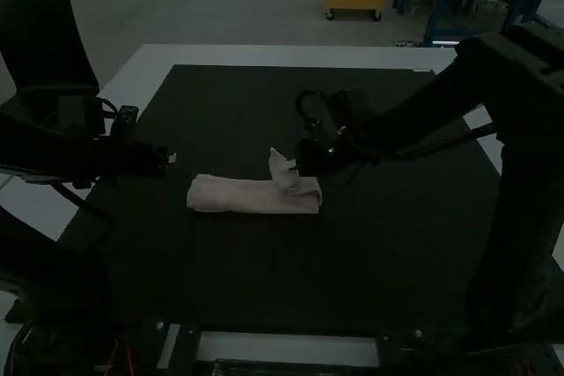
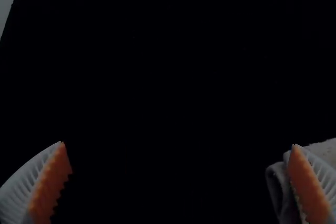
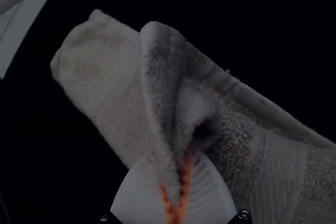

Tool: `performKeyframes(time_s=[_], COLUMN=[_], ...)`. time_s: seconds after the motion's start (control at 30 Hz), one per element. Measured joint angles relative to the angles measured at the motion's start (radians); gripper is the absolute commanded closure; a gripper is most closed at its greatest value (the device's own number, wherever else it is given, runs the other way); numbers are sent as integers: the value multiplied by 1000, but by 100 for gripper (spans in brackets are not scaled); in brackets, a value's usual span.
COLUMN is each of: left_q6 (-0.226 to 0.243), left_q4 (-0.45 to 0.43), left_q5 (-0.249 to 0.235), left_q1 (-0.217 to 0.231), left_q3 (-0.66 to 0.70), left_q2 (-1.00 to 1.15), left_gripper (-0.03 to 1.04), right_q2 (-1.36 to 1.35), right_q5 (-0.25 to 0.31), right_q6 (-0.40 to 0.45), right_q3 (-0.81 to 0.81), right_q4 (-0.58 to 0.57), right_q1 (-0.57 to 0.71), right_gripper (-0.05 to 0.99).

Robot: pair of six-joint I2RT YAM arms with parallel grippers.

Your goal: Fold the towel.

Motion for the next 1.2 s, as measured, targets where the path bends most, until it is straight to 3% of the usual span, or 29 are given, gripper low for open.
performKeyframes(time_s=[1.07,1.2], left_q6=[-42,-42], left_q4=[8,10], left_q5=[-11,-12], left_q1=[0,2], left_q3=[0,0], left_q2=[0,0], left_gripper=[4,4], right_q2=[223,249], right_q5=[-11,-10], right_q6=[79,102], right_q3=[270,275], right_q4=[57,76], right_q1=[197,207], right_gripper=[95,76])
